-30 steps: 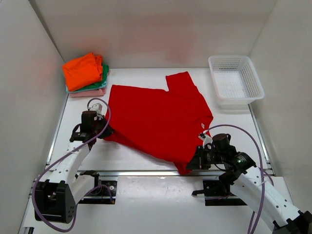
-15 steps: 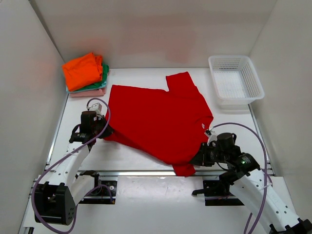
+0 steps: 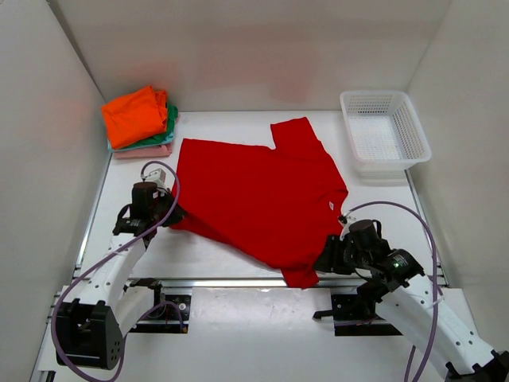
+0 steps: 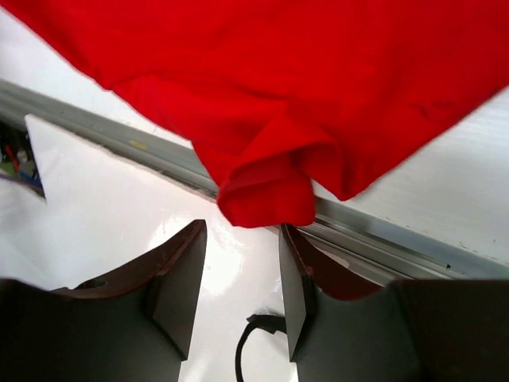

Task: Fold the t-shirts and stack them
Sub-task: Grap the side of the flattened tshirt closest away from the robot with both arms

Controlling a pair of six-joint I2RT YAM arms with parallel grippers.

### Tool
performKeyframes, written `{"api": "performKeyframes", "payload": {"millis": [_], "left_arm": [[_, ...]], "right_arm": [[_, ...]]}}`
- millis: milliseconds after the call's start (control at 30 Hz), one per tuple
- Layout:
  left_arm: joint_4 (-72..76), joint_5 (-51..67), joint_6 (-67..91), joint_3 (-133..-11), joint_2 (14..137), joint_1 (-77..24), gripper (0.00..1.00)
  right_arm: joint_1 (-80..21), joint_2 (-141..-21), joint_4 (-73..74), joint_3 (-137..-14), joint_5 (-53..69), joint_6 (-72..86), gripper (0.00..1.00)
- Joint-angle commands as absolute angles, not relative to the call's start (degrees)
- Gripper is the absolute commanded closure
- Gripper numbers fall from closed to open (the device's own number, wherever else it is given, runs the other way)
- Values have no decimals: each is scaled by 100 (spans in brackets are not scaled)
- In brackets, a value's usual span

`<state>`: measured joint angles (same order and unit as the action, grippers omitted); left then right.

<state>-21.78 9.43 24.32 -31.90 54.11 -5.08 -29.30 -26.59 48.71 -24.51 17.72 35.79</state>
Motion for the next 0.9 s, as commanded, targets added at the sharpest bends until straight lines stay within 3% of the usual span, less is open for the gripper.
{"api": "performKeyframes", "payload": {"millis": [0,367,633,667,733,800,867], "left_arm": [[-2030,914,2522,-3094,5282,-589,89],[-1960,870,2522,-3094,5361,-545,89],[-1899,923,2514,-3041,5379,-554,89],[-1898,905,2540,-3076,5370,-562,89],[-1898,923,2531,-3094,5405,-571,89],[-1925,932,2514,-3085,5397,-562,90],[-1942,966,2488,-3094,5414,-563,95]], "right_arm": [[-3076,-2970,4624,-2654,1319,3998,61],[-3577,-3462,3859,-2400,941,4614,54],[-3639,-3963,3525,-2312,703,4799,56],[-3656,-4033,3533,-2329,668,4764,58],[-3700,-4104,3621,-2364,598,4755,82],[-3735,-4044,3709,-2426,624,4746,100],[-3604,-4026,3849,-2469,886,4694,100]]}}
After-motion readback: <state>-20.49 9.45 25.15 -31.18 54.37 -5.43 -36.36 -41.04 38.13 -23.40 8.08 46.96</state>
